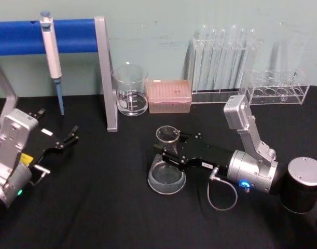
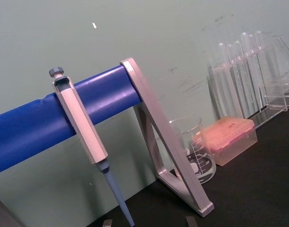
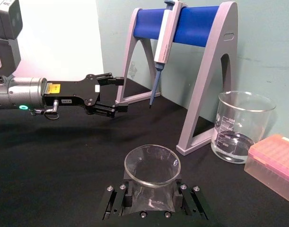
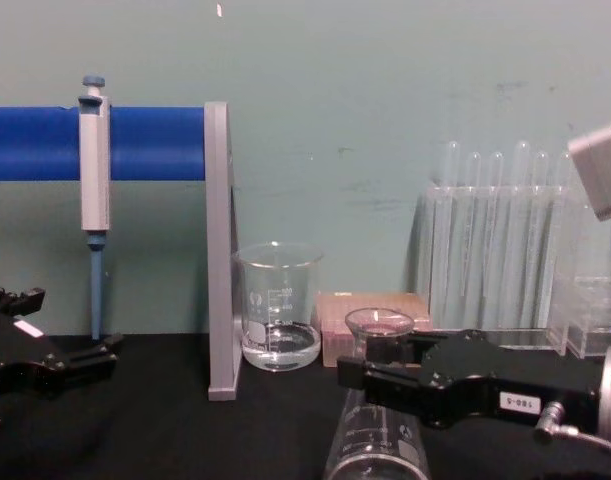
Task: Grasp the erlenmeyer flask with one hand, shake it three times, then place it back.
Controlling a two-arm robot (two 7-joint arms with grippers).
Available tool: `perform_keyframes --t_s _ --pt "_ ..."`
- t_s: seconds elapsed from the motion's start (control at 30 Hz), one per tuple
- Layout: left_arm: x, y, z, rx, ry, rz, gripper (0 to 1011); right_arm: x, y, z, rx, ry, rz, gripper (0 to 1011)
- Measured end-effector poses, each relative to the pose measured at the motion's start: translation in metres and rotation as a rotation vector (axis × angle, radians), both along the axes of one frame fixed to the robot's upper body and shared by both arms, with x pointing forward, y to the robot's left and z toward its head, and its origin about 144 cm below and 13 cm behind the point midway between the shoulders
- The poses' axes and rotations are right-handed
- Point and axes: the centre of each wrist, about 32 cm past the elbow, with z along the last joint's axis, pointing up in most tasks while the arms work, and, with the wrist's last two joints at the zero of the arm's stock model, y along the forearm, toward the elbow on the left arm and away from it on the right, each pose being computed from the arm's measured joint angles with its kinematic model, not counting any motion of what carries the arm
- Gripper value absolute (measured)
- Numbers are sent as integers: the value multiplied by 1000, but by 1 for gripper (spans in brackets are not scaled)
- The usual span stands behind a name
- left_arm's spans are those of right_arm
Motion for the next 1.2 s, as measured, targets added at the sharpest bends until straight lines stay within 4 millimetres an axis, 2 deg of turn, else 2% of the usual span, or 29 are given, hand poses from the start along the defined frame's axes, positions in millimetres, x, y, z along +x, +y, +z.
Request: perform_keyframes --t_s 0.47,0.57,0.93,1.1,1.2 --pt "0 0 0 0 0 0 1001 -1 0 -1 -7 6 0 452" --pt "0 0 0 0 0 0 1001 -1 0 -2 -9 7 0 570" --pt "0 0 0 0 0 0 1001 -1 0 -1 -6 6 -1 898" --pt "0 0 0 0 0 0 1001 0 0 -1 -5 4 -1 1002" --pt "0 0 0 0 0 0 1001 0 0 -1 -4 4 -1 1002"
